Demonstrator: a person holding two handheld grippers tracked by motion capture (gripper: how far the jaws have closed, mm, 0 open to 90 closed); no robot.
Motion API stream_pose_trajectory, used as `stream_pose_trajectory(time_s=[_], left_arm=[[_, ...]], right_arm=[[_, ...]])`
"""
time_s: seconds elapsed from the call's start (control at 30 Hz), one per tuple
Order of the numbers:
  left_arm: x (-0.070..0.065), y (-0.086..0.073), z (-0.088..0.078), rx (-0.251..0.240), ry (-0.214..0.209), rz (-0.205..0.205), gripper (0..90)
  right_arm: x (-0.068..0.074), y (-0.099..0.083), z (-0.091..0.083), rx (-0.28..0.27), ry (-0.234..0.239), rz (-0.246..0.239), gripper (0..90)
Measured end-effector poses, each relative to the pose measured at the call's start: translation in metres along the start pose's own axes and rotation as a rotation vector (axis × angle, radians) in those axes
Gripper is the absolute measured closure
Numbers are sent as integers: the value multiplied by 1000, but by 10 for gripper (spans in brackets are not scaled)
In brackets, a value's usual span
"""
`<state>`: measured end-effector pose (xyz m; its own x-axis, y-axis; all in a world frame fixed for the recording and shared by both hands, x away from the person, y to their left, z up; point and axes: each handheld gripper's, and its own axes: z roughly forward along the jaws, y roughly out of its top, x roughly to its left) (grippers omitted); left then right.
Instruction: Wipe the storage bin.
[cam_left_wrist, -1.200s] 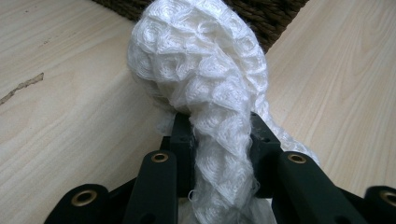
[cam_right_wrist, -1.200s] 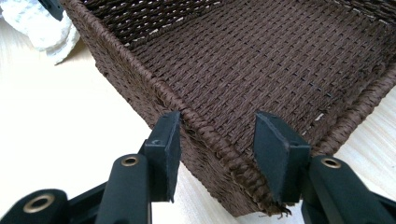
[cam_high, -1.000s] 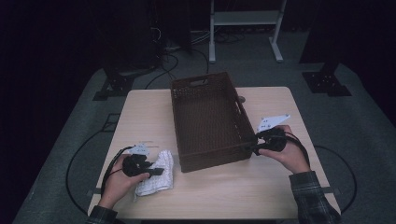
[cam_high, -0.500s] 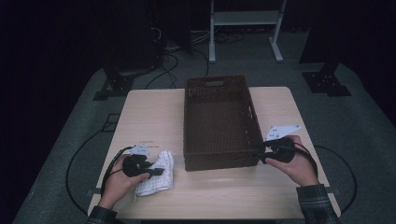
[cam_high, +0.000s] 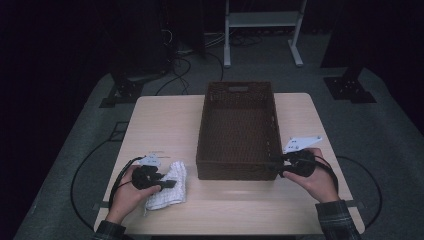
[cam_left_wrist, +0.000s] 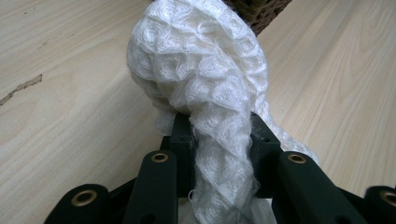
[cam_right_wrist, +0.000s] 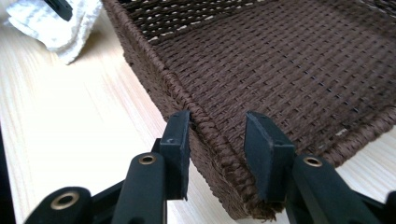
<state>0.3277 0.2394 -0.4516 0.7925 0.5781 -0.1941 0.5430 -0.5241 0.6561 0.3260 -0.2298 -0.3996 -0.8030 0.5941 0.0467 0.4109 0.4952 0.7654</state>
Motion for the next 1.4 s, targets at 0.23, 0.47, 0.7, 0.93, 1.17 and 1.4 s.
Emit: stream_pose_trajectory(time_s=[0.23,0.47,0.7,0.93,1.17,1.4], left_arm=[[0,0,0,-4,0,-1,685],[2,-1,-3,-4,2,3,685],[2,-1,-4,-12,5,-5,685],[2,-1,-4,-17,6,-2,685],[4,-2,-6,-35,18,-7,684],[3,2,-9,-52,16,0,685]], right_arm=[[14,11,17,-10,34,-22,690],[33,29,42,-17,107,-65,799],[51,45,62,-5,116,-97,800],[72,50,67,16,118,-113,784],[71,47,68,1,145,-89,782],[73,42,72,4,135,-97,765]])
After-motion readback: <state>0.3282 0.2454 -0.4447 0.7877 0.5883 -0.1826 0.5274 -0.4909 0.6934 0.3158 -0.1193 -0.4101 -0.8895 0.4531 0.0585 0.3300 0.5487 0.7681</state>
